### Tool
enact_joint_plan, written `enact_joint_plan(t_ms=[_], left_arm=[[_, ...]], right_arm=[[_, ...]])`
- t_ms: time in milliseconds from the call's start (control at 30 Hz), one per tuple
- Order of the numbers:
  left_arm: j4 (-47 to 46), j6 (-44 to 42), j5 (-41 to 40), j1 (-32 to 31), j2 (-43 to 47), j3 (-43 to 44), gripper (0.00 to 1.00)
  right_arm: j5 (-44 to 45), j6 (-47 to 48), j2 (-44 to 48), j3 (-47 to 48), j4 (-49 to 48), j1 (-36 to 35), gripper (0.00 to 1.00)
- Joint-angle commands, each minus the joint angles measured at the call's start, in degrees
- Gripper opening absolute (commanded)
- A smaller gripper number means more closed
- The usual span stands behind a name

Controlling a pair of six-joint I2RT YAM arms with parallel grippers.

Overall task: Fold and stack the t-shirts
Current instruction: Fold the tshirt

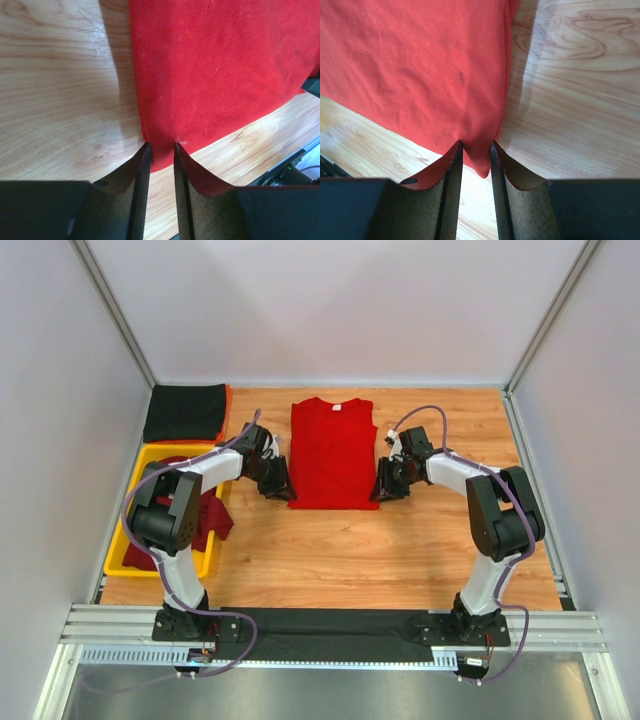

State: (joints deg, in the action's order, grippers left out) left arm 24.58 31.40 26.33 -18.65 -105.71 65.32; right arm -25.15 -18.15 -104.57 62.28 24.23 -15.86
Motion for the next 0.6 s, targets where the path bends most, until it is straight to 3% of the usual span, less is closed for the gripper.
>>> enact_joint_plan(t_ms=[0,200,567], left_arm=[[-0.85,0.24,1.09,-0.15,-0.37,1.74,0.34],[-1.02,0.42,0.57,-0.24,0.42,1.57,0.40],[-1.11,1.65,0.31,-0.24,0.59,1.30,0.40]], right_arm=[[0.62,-0.57,1.39,0.56,-2.70,0.21,0.29],[1.15,-1.27,1.57,1.35,-2.96,0.21,0.33],[0.45,-2.76,1.92,1.00,-4.01,0.30,0.37]])
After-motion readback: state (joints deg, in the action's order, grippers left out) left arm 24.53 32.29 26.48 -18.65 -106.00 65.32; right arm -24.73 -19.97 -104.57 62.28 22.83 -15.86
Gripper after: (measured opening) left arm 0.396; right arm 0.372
